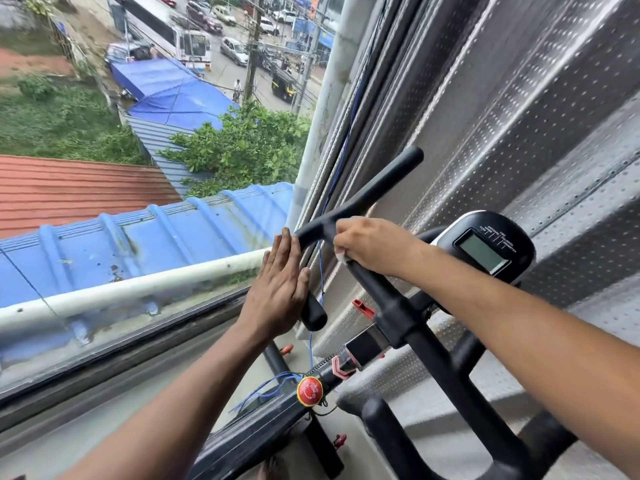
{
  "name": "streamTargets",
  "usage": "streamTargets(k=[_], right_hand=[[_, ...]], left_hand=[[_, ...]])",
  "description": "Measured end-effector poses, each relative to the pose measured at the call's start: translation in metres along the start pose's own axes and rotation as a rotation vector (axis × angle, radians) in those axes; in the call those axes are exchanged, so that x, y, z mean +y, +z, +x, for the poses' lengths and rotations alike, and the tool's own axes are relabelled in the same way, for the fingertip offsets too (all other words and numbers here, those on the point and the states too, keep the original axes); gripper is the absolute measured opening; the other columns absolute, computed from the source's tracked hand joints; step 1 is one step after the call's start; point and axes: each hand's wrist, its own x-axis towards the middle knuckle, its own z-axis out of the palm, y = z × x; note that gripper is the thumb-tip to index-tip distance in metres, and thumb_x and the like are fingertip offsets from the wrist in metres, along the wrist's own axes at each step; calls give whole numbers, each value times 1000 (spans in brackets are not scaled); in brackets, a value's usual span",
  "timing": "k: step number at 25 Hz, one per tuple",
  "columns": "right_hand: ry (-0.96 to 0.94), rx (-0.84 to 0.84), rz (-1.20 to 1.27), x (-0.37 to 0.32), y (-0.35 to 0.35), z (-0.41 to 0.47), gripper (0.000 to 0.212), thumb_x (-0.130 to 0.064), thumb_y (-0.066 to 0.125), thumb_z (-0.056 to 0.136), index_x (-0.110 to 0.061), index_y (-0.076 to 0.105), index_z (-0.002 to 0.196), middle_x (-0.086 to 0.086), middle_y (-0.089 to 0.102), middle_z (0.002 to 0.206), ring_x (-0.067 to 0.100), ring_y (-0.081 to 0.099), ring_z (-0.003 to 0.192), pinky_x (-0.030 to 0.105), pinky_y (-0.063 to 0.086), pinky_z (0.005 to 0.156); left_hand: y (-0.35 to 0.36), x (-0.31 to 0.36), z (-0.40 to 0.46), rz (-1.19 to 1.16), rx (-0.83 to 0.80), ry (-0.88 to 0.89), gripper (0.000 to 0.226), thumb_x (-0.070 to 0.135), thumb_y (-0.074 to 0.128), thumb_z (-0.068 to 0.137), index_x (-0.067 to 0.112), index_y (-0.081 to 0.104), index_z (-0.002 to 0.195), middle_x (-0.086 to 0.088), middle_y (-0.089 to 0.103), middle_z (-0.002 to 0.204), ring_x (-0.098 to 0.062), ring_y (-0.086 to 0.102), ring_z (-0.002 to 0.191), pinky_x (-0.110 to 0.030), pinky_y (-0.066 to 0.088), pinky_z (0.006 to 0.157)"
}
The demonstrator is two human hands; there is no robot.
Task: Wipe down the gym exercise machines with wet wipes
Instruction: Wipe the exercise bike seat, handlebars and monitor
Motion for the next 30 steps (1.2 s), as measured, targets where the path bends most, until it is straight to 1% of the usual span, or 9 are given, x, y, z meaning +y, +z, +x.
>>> streamTargets(k=[3,6,10,13,16,20,22,26,30], right_hand=[[123,31,-39,-7,0,45,17,-8,51,101,-7,68,106,7,55,110,25,61,106,42,56,90],[42,-114,-98,-8,-13,49,20,-10,52,100,-4,66,113,10,59,119,28,60,114,44,51,97],[-194,-447,-291,-38,-31,-7,19,0,56,92,-6,63,108,10,63,119,34,67,106,45,52,78],[-262,-471,-352,-43,-26,-26,19,-4,61,92,-10,63,109,6,64,118,31,67,106,42,48,73],[-248,-390,-270,-32,-20,-8,15,-6,55,96,-10,62,109,5,60,120,26,63,111,39,48,77],[-201,-148,-264,-9,-8,44,19,-7,49,100,-8,63,113,8,56,120,25,60,113,39,53,94],[-137,-48,-198,-1,-7,60,17,-10,49,102,-9,63,112,8,56,114,25,62,109,39,53,93],[-23,69,-33,29,-30,43,17,-7,51,101,-11,64,112,4,56,108,19,62,96,32,50,87],[178,328,74,107,-70,7,24,-5,62,98,-6,67,121,9,57,112,20,60,100,34,51,100]], left_hand=[[-2,3,1,-7,-19,-19,73,48,13,102,17,-3,166,2,-17,171,-7,-20,156,-24,-14,124],[-1,2,0,-6,-23,-25,74,48,13,102,17,-3,166,0,-16,172,-9,-19,157,-28,-10,127],[0,2,0,-3,-16,-26,74,47,14,100,17,-2,166,0,-16,172,-10,-17,157,-30,-8,128],[0,1,0,-19,-10,-24,79,52,9,96,17,-1,166,-1,-15,172,-9,-17,157,-27,-11,126],[0,1,0,-27,-6,-23,85,56,4,92,17,-1,166,1,-15,172,-9,-17,157,-27,-10,127],[-1,2,-1,-30,-23,-36,79,52,10,96,19,-2,167,2,-15,172,-7,-17,157,-27,-9,127],[-2,4,0,-30,-24,-41,75,48,14,100,19,-2,167,3,-15,172,-5,-18,156,-25,-11,126],[-5,5,-3,28,-58,-50,75,47,15,99,19,-4,166,4,-18,171,-5,-20,156,-29,-11,128],[-16,23,40,69,-80,0,79,53,12,97,19,-6,166,6,-19,170,-6,-21,155,-29,-15,126]])
